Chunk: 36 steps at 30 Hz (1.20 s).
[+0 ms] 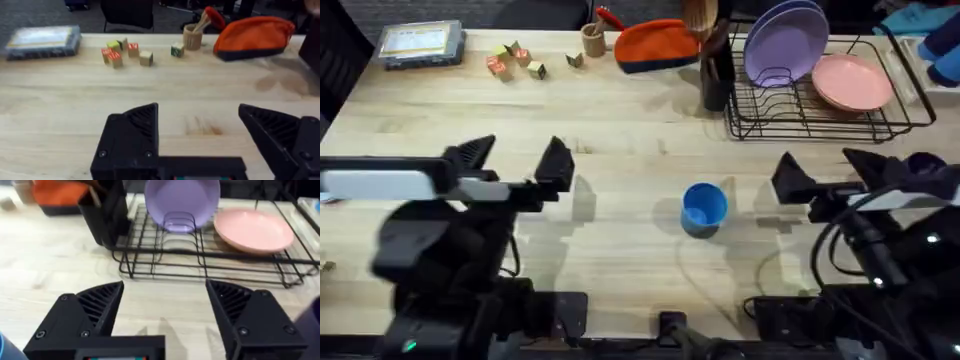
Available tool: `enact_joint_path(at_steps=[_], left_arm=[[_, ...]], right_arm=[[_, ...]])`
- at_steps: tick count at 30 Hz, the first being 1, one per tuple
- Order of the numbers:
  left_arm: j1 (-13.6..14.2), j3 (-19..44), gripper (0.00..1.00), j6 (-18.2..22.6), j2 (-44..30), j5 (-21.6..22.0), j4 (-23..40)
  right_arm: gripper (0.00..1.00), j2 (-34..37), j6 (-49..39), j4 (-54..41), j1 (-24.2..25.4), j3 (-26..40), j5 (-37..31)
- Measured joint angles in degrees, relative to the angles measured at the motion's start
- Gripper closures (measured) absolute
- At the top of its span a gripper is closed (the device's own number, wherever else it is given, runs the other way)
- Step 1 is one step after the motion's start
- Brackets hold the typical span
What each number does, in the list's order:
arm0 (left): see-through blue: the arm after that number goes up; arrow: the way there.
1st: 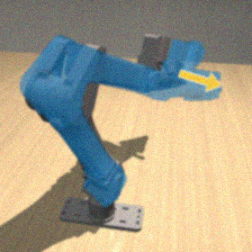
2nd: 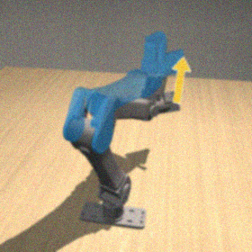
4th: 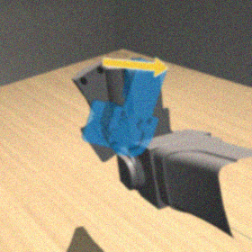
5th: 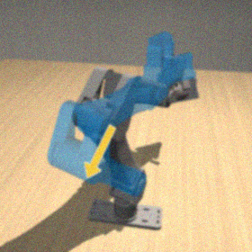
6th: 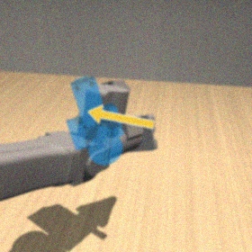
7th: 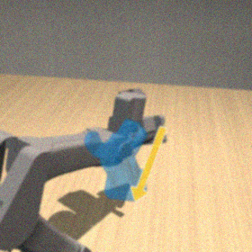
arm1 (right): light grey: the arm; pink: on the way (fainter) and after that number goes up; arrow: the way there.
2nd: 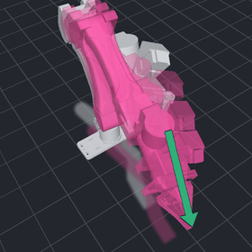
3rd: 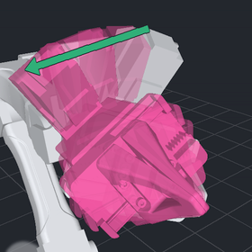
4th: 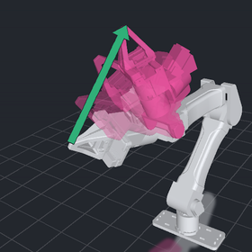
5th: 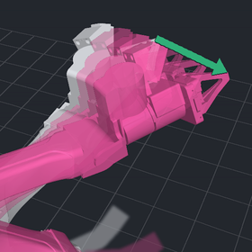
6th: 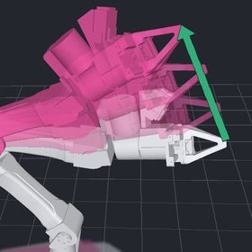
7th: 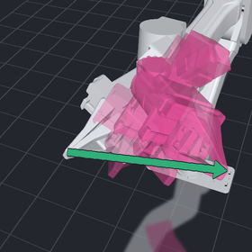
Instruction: Pick up the cup on the table and put them onto the rack.
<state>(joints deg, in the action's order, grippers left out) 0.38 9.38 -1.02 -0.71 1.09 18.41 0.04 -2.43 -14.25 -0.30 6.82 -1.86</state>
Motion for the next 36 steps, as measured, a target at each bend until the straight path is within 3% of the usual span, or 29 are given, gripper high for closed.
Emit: enact_joint_path(at_steps=[4,10,21,23,28,36], left_arm=[[0.0,7.2,0.008,0.0,-2.9,0.2,2.5],[0.0,20.0,0.008,0.0,-13.7,0.2,9.0],[0.0,44.0,0.008,0.0,-34.4,0.4,20.8],[0.0,55.0,0.007,0.0,-43.1,0.4,29.0],[0.0,60.0,0.007,0.0,-48.8,0.4,33.6],[0.0,60.0,0.008,0.0,-49.3,0.4,34.6]], right_arm=[[0.005,2.4,-0.6,-5.6,0.0,7.4,-1.4],[0.005,11.6,-0.9,-12.9,0.0,22.3,-1.8],[0.006,35.1,-1.5,-23.5,0.0,48.8,-1.8],[0.005,45.4,-1.9,-29.7,0.0,60.4,-0.1],[0.005,50.5,-1.9,-31.7,0.0,64.6,1.3],[0.006,49.8,-1.5,-31.3,0.0,64.7,1.5]])
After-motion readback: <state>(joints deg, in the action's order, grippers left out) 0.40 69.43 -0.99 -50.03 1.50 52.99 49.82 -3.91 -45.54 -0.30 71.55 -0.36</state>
